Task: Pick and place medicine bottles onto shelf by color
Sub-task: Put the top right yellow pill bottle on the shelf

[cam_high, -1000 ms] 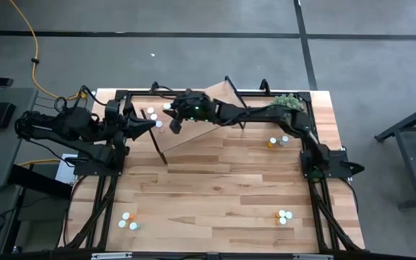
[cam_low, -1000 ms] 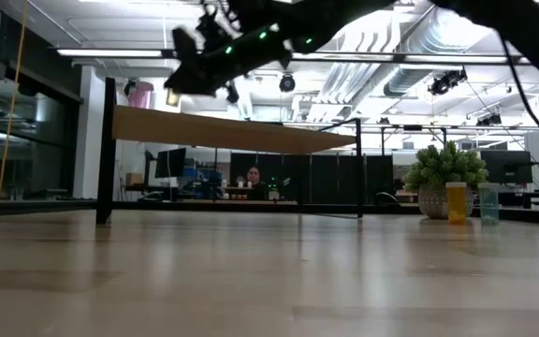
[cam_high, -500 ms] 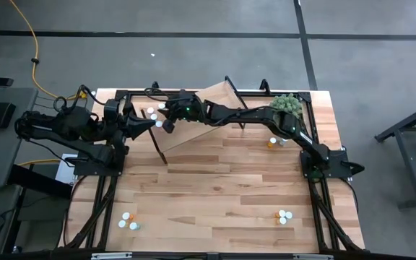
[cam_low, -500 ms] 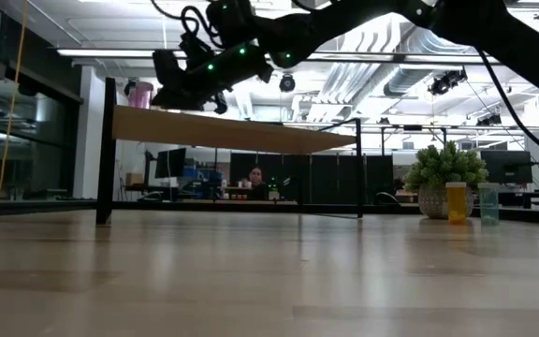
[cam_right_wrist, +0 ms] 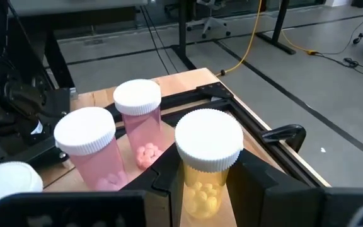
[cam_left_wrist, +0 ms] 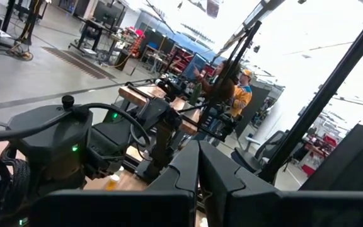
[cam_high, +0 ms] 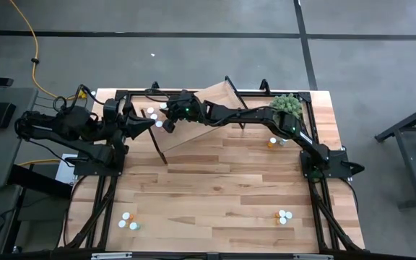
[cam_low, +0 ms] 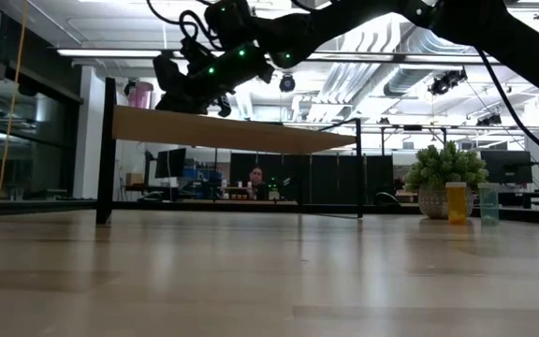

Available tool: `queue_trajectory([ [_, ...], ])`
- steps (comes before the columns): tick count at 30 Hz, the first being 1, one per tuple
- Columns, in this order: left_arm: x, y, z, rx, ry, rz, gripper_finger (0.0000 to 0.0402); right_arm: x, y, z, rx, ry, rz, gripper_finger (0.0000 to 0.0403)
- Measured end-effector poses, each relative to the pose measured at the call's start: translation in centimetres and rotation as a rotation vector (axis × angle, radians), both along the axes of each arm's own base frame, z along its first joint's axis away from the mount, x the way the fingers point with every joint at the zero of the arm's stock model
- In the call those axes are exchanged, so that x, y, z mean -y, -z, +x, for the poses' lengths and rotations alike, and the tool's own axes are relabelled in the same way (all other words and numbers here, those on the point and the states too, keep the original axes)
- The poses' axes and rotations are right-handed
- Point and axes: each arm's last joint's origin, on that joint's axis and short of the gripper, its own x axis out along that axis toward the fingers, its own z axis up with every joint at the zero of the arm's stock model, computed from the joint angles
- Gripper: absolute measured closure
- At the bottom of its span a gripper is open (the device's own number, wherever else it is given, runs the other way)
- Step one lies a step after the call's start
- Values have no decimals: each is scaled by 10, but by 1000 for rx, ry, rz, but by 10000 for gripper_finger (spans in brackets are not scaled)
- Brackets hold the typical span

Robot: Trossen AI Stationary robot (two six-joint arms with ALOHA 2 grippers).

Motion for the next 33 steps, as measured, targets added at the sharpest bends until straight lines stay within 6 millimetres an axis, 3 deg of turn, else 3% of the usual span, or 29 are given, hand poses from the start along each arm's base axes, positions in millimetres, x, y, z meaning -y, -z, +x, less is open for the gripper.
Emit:
queue_trajectory([
  [15, 0, 0, 0, 0, 0, 0, 401, 0, 7, 2, 2, 6, 37, 317],
  [33, 0, 0, 0, -3, -1, 8, 402, 0, 10, 2, -19, -3, 33, 226],
])
